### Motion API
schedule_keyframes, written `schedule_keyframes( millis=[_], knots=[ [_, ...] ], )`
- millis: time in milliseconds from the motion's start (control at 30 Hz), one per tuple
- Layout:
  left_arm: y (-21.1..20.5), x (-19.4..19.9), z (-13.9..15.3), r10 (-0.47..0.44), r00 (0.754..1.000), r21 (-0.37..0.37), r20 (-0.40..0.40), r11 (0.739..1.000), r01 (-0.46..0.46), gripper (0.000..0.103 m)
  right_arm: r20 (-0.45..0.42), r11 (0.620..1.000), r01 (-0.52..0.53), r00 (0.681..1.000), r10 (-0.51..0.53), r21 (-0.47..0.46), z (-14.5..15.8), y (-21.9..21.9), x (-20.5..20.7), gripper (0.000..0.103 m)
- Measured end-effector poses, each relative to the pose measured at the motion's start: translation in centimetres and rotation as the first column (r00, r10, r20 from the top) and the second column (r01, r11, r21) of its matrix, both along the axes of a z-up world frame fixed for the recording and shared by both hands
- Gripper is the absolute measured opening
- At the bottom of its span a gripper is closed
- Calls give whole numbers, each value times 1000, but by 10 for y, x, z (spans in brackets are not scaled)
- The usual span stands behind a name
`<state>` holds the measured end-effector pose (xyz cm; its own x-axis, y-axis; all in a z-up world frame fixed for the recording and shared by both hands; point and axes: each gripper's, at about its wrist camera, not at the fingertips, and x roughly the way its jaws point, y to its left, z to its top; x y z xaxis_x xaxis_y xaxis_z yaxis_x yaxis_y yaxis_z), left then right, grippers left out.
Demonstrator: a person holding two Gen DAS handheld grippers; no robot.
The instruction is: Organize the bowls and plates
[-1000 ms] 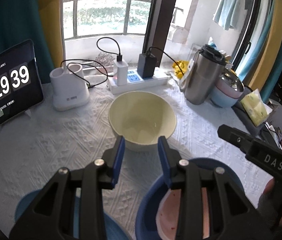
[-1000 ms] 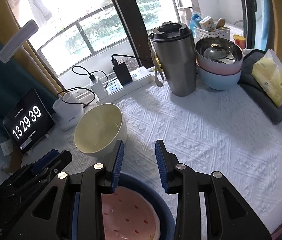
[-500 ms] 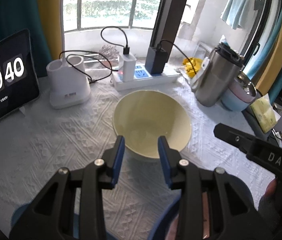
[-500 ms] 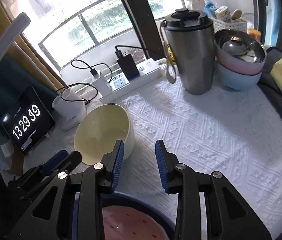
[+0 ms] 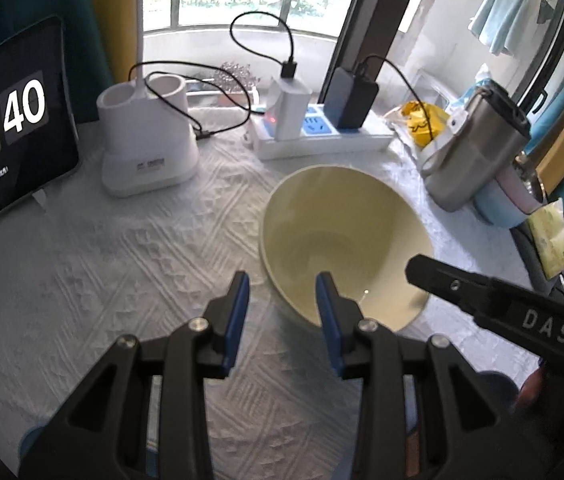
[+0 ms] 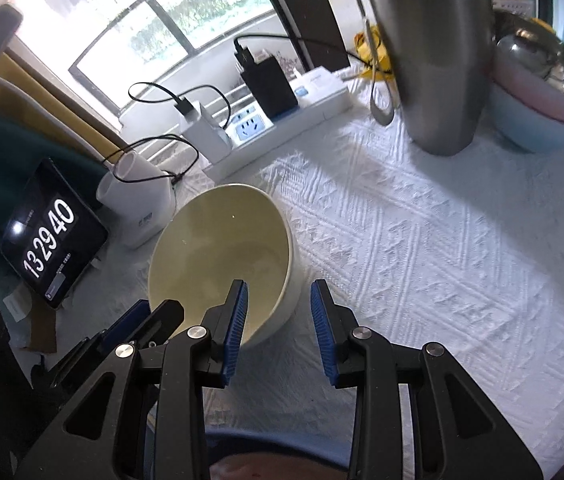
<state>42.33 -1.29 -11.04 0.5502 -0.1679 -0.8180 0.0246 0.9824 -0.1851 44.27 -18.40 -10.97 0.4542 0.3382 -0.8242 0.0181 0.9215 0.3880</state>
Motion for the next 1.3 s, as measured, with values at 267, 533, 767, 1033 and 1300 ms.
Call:
schedule_keyframes(
  millis=[267, 533, 767, 1033, 1300],
  knots=[
    [1, 9, -7, -5, 1000, -3, -13, 1000, 5, 36, -84, 1000, -6, 996, 7, 11, -24, 8, 14, 35],
    [0, 11, -11, -43, 999, -9, 18, 999, 43, 35, -81, 999, -16, 997, 19, 39, -31, 11, 18, 34],
    [-5, 10, -10, -60, 997, 25, 44, 998, 59, 29, -51, 999, -32, 998, 32, -4, -29, 15, 16, 31],
    [-7, 3, -4, -69, 995, 34, 68, 997, 67, 29, -19, 998, -38, 999, 37, -46, -24, 19, 11, 30],
    [-8, -8, 13, -75, 990, 52, 123, 996, 69, 29, 33, 998, -41, 999, 43, -51, -8, 18, 2, 29]
  ],
)
